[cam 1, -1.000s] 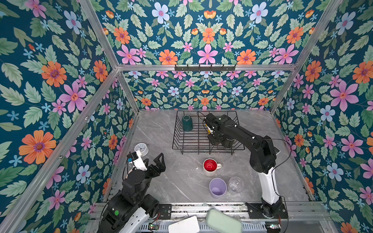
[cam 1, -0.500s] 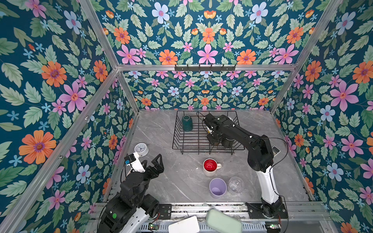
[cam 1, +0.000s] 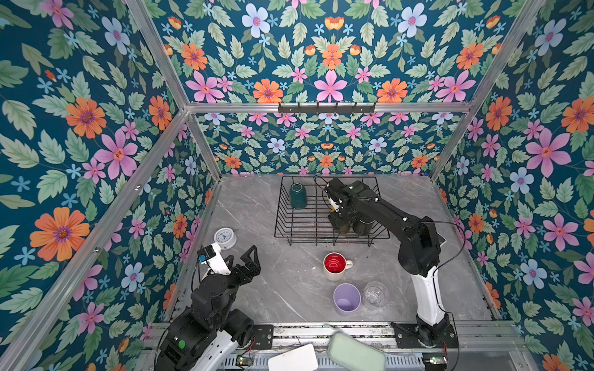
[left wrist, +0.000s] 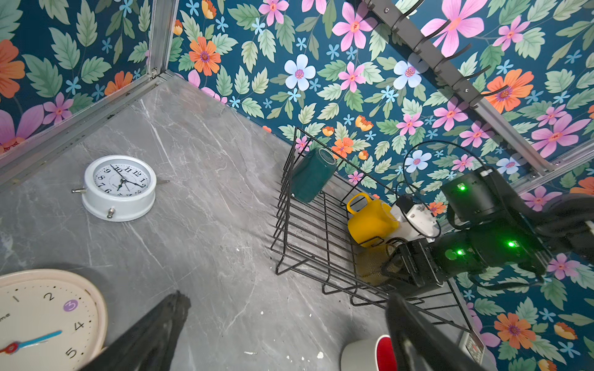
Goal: Load the cups into the dish rack
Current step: 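Lower the olive glass into the rack beside the black mug with the right gripper, then open the right gripper and lift it off the olive glass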
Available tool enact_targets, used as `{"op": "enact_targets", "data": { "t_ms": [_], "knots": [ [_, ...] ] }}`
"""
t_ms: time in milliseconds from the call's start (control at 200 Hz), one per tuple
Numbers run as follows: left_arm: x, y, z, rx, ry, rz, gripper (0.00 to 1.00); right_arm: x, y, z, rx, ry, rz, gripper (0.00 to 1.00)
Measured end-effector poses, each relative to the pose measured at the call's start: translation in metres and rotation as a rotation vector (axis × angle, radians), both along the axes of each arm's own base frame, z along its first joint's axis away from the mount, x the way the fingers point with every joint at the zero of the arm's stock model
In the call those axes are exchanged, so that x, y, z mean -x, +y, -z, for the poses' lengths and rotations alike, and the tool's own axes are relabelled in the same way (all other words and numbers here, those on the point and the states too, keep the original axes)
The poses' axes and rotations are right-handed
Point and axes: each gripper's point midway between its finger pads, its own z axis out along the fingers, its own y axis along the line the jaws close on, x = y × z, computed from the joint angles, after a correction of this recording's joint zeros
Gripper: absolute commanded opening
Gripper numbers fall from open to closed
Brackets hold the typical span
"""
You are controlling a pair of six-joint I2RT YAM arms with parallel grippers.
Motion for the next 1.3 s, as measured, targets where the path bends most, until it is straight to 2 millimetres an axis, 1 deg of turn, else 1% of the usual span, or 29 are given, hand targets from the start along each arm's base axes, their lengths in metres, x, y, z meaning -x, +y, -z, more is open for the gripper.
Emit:
{"op": "enact_targets", "data": {
  "t_ms": [85, 220, 290, 450, 520, 610, 725, 815, 885, 1055, 1300],
  "knots": [
    [0.0, 0.0, 0.0, 0.0, 0.0, 0.0, 1.0, 0.001, 0.001, -0.012, -0.019, -0.021, -0.001, 0.76],
    [0.0, 0.0, 0.0, 0.003, 0.001, -0.001, 1.0, 0.003, -0.001, -0.04, -0.061, -0.069, 0.005, 0.76],
    [-0.001, -0.001, 0.001, 0.002, 0.004, 0.002, 1.0, 0.01, -0.001, -0.052, -0.098, -0.078, 0.004, 0.76],
    [-0.003, -0.008, 0.006, -0.01, 0.033, 0.024, 1.0, 0.038, -0.008, -0.081, -0.212, -0.114, 0.032, 0.76],
    [-0.005, -0.011, 0.009, -0.017, 0.048, 0.033, 1.0, 0.056, -0.016, -0.092, -0.278, -0.14, 0.048, 0.77],
    [-0.007, -0.016, 0.012, -0.019, 0.069, 0.051, 0.99, 0.079, -0.027, -0.103, -0.36, -0.182, 0.078, 0.81],
    [-0.011, -0.025, 0.017, -0.015, 0.1, 0.075, 0.98, 0.102, -0.041, -0.106, -0.43, -0.217, 0.113, 0.87],
    [-0.013, -0.035, 0.022, -0.016, 0.129, 0.112, 0.97, 0.117, -0.053, -0.108, -0.47, -0.246, 0.141, 0.88],
    [-0.015, -0.042, 0.026, -0.017, 0.152, 0.14, 0.96, 0.124, -0.061, -0.109, -0.492, -0.269, 0.164, 0.89],
    [-0.019, -0.064, 0.035, -0.005, 0.215, 0.223, 0.9, 0.137, -0.078, -0.106, -0.497, -0.291, 0.209, 0.89],
    [-0.018, -0.102, 0.038, 0.055, 0.288, 0.383, 0.8, 0.153, -0.096, -0.09, -0.458, -0.268, 0.26, 0.89]
  ]
}}
